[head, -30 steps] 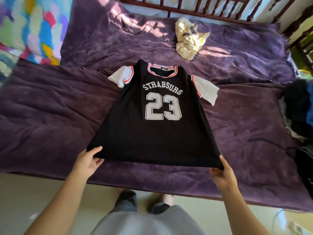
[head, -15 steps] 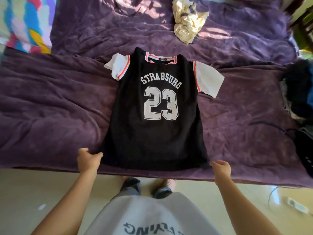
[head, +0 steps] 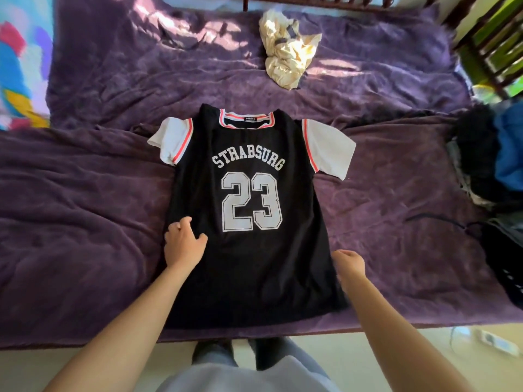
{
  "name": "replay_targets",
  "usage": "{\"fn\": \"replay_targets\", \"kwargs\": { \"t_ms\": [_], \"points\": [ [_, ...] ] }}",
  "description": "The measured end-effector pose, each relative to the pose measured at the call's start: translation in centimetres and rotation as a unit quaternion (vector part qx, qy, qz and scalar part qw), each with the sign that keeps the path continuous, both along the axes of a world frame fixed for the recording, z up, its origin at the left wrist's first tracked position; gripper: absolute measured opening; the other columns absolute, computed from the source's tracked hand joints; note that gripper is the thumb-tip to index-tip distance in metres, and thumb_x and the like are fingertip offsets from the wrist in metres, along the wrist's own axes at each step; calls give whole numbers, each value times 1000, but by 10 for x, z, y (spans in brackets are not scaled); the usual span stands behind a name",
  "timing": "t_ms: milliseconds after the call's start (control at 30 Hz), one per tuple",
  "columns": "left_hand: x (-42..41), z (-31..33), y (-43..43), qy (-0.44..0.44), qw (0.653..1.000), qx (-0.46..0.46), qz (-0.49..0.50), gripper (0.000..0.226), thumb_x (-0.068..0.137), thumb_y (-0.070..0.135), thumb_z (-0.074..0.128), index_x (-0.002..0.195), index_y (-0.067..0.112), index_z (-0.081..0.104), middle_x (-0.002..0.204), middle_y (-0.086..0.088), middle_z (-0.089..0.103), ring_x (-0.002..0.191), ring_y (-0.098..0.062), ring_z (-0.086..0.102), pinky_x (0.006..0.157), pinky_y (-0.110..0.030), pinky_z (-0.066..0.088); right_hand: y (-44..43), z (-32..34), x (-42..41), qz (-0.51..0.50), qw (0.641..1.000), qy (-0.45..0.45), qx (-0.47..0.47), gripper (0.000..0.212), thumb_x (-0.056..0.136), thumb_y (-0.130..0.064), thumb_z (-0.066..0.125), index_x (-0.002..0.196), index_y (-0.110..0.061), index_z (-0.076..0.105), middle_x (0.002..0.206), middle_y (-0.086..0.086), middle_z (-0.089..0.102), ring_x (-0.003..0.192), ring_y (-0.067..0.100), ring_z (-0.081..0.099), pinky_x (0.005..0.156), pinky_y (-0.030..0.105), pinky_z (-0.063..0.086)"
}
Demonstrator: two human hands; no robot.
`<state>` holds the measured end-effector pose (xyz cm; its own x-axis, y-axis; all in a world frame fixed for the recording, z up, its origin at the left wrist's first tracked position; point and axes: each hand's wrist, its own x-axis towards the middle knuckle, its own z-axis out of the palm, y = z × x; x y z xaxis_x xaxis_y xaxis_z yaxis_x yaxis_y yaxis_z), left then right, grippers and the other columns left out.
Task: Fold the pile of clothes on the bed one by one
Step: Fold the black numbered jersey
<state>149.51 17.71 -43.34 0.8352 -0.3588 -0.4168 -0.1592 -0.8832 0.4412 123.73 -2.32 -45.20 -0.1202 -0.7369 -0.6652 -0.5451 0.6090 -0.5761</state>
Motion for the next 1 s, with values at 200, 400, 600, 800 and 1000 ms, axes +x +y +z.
{"fn": "replay_targets", "kwargs": {
  "t_ms": [200, 400, 600, 800, 1000],
  "points": [
    [-4, 1, -82, 11, 1000, 12, -21, 54, 89, 22, 57, 138, 11, 36, 139, -17, 35, 125, -34, 34, 97, -44, 36, -96, -5, 28, 39, 999, 0, -29, 32, 86, -9, 57, 110, 12, 56, 86, 26, 61, 73, 33, 58, 59, 38, 45],
    [19, -1, -134, -12, 1000, 24, 2, 51, 91, 25, 55, 137, 11, 38, 137, -16, 39, 123, -34, 37, 94, -45, 39, -194, -24, 63, 85, 996, 1, -32, 41, 87, -20, 61, 123, -2, 53, 104, 12, 58, 90, 22, 52, 72, 28, 38],
    [41, -21, -175, -18, 1000, 18, -11, 48, 91, 22, 55, 136, 10, 41, 138, -15, 42, 125, -34, 36, 98, -45, 37, -258, -46, 107, 88, 995, 16, -33, 17, 83, -16, 63, 76, -14, 47, 71, 5, 47, 66, 20, 45, 54, 29, 33],
    [59, -58, -215, 15, 1000, 2, -28, 48, 92, 21, 54, 137, 9, 40, 139, -13, 41, 127, -30, 34, 102, -42, 36, -305, -78, 130, 19, 1000, -9, -21, 81, 79, -12, 72, 143, -2, 25, 132, 14, 50, 115, 29, 53, 93, 35, 43],
    [66, -83, -240, 33, 999, 2, -22, 47, 91, 20, 55, 135, 9, 43, 135, -13, 45, 125, -29, 37, 102, -41, 34, -323, -89, 146, -29, 999, -40, -16, 35, 77, -7, 72, 108, 6, 59, 77, 3, 59, 62, 16, 52, 59, 29, 43]
  ]
}}
